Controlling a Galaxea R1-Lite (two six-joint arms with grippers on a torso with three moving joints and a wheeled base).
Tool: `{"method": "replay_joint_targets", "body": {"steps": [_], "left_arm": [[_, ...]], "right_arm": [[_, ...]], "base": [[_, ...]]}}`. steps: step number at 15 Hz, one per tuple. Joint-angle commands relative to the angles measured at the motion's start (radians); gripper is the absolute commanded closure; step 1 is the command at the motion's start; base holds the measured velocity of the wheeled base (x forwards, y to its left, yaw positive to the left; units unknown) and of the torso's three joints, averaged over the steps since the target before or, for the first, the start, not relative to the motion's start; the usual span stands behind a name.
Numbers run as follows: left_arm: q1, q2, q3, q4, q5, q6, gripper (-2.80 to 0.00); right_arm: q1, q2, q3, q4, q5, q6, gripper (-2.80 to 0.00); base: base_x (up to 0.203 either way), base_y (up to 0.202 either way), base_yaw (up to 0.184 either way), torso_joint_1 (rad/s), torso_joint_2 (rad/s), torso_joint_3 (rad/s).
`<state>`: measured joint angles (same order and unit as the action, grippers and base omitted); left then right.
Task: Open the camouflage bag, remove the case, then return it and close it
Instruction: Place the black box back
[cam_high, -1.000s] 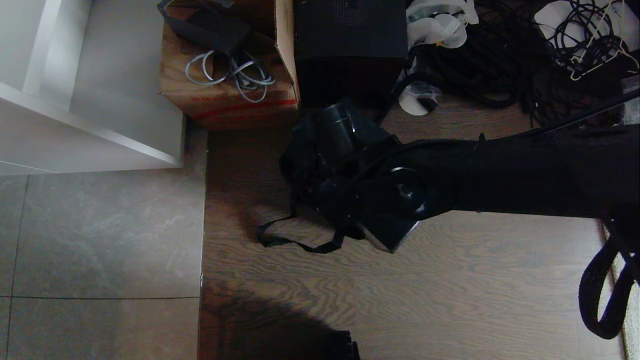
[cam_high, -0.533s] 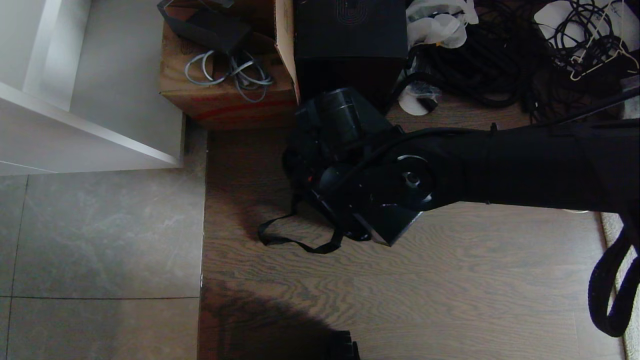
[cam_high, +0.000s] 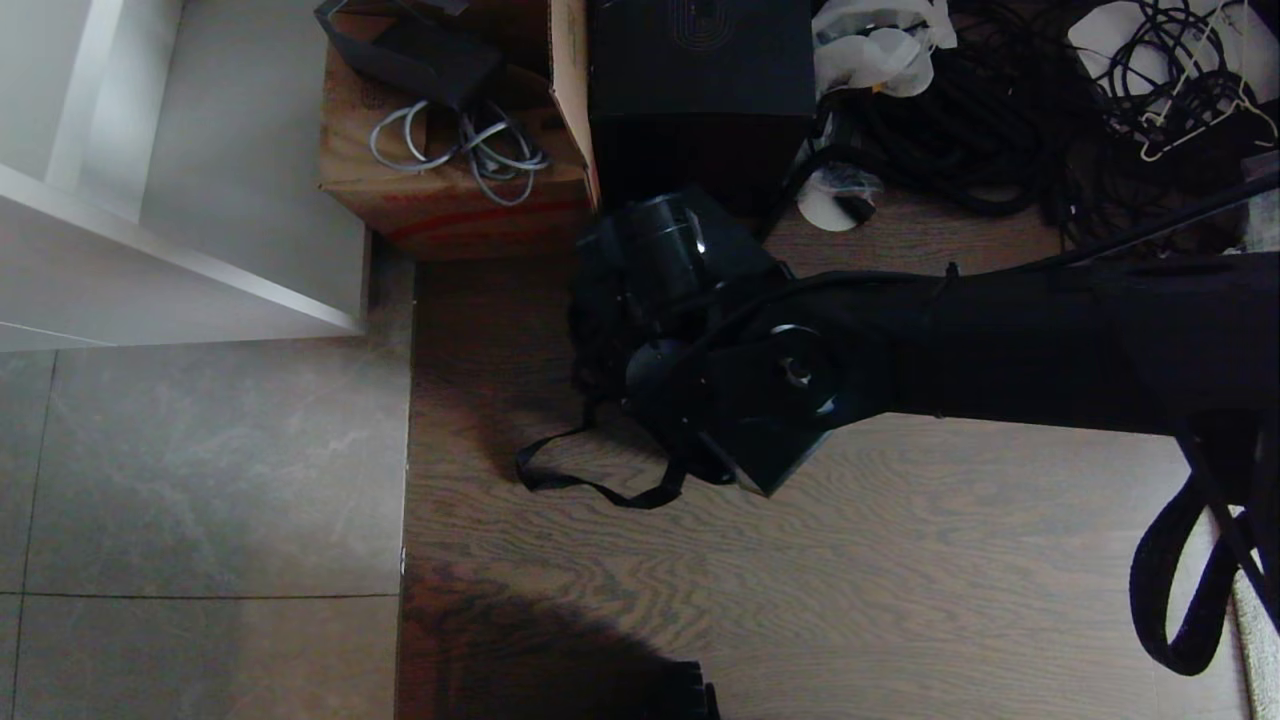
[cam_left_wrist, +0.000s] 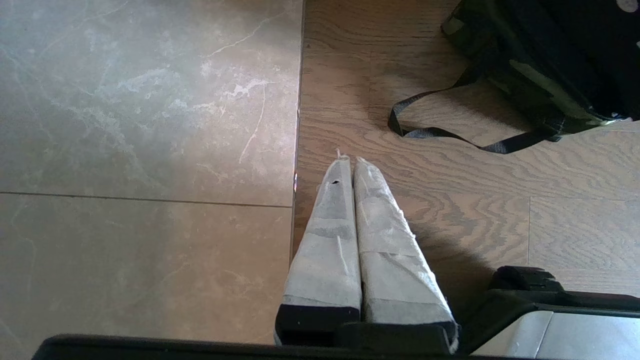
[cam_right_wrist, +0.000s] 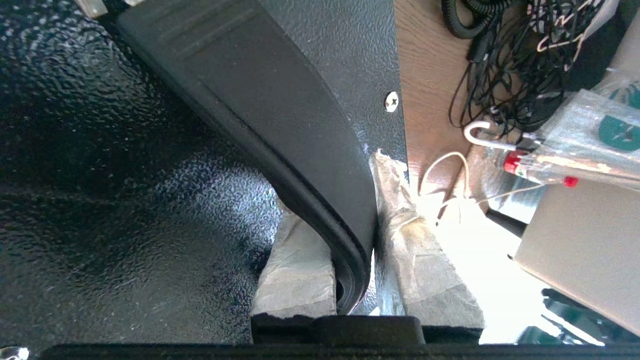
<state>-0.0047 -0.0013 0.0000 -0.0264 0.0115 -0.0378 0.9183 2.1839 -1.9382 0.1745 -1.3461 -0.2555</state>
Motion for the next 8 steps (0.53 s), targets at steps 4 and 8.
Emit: {"method": "replay_joint_targets", "body": {"steps": [4, 8], "left_arm": [[0.000, 0.001, 0.008, 0.000, 0.001, -0.001, 0.00], [0.000, 0.001, 0.008, 0.000, 0.001, -0.001, 0.00]], "right_arm": [[0.001, -0.002, -0.008, 0.000, -0.005, 0.021, 0.00], [0.001, -0.026, -0.008, 0.001, -0.005, 0.045, 0.00]], "base": [[0.000, 0.000, 0.000, 0.000, 0.00, 0.000], [0.000, 0.000, 0.000, 0.000, 0.00, 0.000]]}}
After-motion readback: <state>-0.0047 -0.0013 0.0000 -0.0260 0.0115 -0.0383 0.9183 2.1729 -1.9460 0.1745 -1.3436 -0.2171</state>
